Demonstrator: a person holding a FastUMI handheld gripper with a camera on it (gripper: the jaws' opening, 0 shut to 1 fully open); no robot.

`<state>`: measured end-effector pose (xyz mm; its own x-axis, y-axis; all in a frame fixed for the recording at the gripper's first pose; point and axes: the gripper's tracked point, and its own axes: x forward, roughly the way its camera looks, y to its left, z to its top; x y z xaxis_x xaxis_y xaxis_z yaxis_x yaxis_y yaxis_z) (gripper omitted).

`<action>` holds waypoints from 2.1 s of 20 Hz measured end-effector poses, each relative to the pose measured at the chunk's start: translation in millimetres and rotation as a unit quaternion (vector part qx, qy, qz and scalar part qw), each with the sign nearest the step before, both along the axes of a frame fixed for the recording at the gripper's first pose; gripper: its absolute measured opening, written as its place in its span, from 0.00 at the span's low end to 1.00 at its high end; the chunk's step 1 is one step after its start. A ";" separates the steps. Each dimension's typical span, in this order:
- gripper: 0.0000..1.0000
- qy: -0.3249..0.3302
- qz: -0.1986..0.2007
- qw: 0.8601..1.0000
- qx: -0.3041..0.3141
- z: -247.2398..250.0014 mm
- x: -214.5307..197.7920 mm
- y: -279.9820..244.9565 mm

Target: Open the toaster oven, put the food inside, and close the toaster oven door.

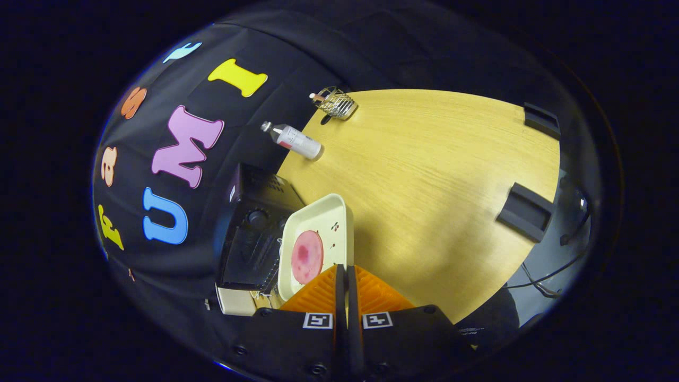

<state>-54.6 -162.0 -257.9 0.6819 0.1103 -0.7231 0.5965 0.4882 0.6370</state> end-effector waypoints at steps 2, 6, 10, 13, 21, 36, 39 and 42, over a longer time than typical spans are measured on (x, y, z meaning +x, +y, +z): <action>0.06 -0.010 0.009 1.000 0.006 4.2 8.0 29.5; 0.06 -0.024 0.039 0.999 0.020 10.1 28.8 81.3; 0.06 -0.036 0.065 0.997 0.023 12.3 59.0 126.7; 0.06 -0.042 0.061 0.997 0.036 4.8 87.3 151.6; 0.06 -0.069 -0.005 0.996 0.055 -25.2 158.7 170.0; 0.06 -0.077 -0.092 0.990 0.072 -56.1 224.5 188.5; 0.11 -0.092 -0.073 0.991 0.068 -48.0 223.7 197.6; 0.39 -0.101 -0.049 0.992 0.051 -39.3 214.4 201.7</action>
